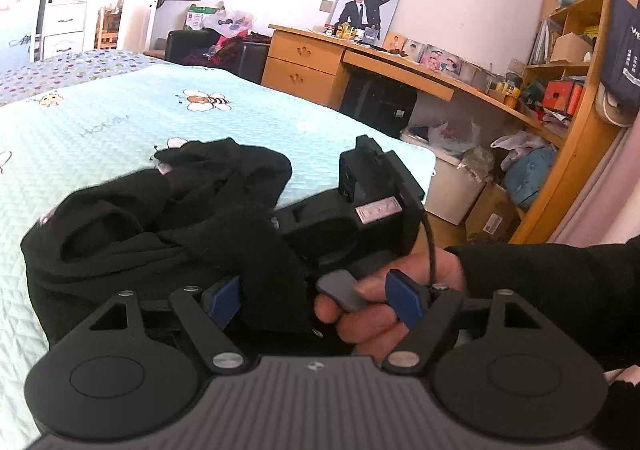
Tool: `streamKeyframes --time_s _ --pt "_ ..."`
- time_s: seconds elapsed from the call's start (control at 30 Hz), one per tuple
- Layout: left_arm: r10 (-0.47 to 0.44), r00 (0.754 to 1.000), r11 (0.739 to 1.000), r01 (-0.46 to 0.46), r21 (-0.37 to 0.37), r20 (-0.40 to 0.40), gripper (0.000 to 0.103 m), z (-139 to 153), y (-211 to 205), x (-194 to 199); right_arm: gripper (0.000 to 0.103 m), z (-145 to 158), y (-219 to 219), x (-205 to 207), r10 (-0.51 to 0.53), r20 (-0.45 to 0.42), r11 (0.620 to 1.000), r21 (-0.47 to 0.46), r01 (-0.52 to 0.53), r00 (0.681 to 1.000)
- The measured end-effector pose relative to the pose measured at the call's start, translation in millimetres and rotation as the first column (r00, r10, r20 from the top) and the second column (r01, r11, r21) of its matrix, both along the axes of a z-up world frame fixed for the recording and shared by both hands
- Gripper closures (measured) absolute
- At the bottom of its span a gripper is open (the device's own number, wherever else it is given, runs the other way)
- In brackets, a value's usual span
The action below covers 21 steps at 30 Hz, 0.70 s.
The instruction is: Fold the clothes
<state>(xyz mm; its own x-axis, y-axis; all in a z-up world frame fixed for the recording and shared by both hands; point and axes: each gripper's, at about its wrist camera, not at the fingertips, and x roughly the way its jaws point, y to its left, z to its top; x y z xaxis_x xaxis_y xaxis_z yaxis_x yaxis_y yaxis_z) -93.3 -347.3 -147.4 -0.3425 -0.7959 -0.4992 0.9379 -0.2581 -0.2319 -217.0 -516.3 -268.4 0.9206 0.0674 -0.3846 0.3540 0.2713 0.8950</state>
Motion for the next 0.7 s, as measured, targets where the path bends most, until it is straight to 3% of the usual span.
streamKeyframes --time_s 0.1,0.3,0.37,0.47,0.7 --pt "-0.004 1.0 1.0 0.004 0.002 0.019 0.023 3 -6 -5 0.068 -2 -3 -4 0.002 -0.011 0.999 0.053 -0.001 1.0" --pt "-0.034 0.999 0.999 0.034 -0.012 0.026 0.023 7 -7 -14 0.064 22 1 -52 -0.08 -0.056 0.997 -0.01 0.08 0.995" --pt "-0.047 0.998 0.999 0.047 -0.016 0.032 0.023 8 -8 -17 0.055 34 10 -81 -0.135 -0.048 0.989 -0.076 0.131 0.99" --pt "-0.071 0.997 0.997 0.072 -0.028 0.041 0.023 13 -13 -22 0.053 56 34 -124 -0.196 -0.015 0.961 -0.204 0.189 0.98" --pt "-0.14 0.984 0.99 0.14 0.008 0.113 0.018 19 -34 -34 0.047 81 95 -159 -0.281 -0.02 0.836 -0.497 0.235 0.959"
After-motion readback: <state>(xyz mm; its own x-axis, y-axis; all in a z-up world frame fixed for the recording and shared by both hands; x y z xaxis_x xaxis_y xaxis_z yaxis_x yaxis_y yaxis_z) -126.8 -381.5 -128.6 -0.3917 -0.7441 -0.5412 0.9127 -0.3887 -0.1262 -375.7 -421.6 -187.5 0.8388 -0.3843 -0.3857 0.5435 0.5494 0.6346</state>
